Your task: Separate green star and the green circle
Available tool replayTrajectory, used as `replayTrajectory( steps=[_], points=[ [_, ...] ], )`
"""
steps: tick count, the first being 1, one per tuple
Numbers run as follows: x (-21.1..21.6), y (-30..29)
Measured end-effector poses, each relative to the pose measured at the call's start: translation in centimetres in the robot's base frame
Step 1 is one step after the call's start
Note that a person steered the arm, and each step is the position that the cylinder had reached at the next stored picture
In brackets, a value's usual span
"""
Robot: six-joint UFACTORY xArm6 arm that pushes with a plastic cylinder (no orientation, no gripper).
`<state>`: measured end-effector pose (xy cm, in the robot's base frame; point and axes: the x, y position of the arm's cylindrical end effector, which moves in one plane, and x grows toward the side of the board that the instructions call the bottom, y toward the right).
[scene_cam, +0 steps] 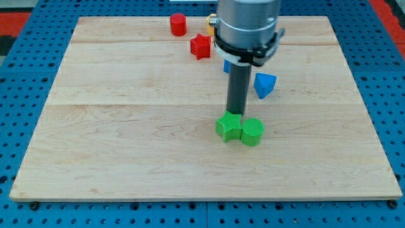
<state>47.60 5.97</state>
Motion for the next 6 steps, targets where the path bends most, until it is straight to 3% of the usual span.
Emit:
replayTrajectory(
  steps=[1,2,3,4,6],
  points=[
    [1.1,3.8],
    [1.6,11.1],
    [7.0,9.8],
    [8.9,3.9],
    [7.4,5.7]
  ],
)
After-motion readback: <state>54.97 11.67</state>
